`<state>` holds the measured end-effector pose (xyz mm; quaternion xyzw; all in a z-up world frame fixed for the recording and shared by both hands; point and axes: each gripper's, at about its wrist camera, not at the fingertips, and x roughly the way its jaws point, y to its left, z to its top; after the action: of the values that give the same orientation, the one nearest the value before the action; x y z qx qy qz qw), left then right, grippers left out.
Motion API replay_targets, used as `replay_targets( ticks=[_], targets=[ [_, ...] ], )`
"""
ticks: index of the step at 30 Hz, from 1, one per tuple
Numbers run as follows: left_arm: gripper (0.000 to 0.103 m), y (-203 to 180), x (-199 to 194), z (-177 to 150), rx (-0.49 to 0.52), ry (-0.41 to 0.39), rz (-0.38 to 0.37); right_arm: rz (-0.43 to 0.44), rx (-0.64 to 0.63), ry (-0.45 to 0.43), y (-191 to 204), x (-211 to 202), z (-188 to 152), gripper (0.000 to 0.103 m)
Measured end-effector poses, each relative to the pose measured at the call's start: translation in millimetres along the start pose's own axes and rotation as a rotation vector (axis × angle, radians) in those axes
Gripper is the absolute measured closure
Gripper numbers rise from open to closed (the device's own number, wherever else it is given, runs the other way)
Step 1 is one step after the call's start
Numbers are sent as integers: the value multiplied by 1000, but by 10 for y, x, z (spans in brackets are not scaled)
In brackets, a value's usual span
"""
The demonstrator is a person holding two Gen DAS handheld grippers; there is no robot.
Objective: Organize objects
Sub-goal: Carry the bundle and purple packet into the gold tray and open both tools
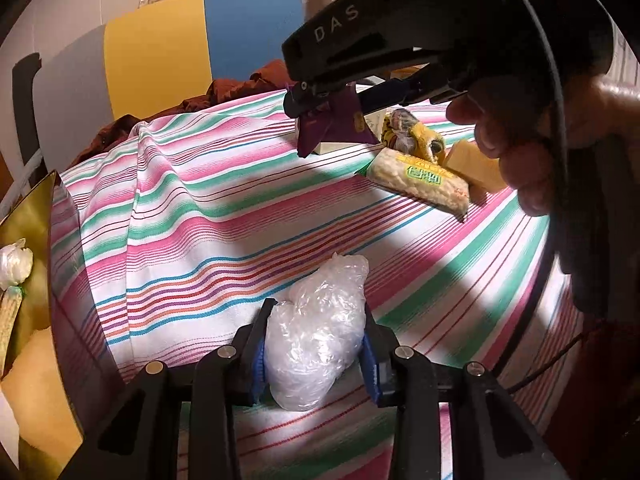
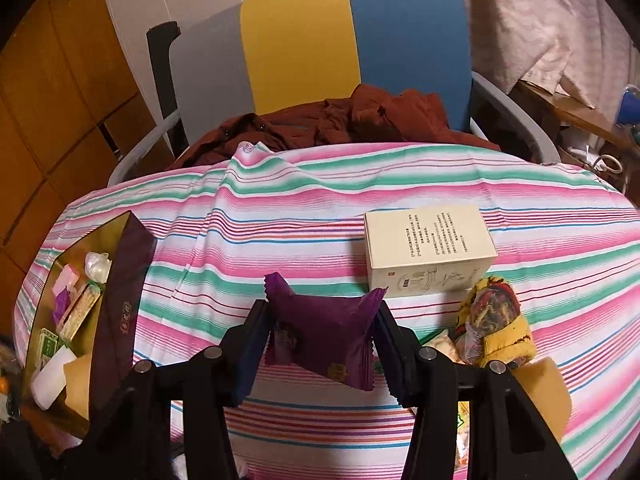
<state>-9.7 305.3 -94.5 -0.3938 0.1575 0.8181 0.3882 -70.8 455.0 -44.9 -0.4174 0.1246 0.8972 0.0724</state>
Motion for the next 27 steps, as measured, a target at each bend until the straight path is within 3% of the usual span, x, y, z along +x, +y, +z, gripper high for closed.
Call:
replay_targets(
  ticks=[8, 14, 27],
  targets=[
    [66, -98, -446, 27, 30, -75, -28, 27, -47, 7, 121, -14, -60, 51],
    [66, 65, -854, 45, -30, -125, -20, 18, -106, 20, 288, -8, -141, 51],
    [66, 1107, -1480, -258, -289, -198, 179, 25, -135, 9, 632, -172, -269, 51]
  ],
)
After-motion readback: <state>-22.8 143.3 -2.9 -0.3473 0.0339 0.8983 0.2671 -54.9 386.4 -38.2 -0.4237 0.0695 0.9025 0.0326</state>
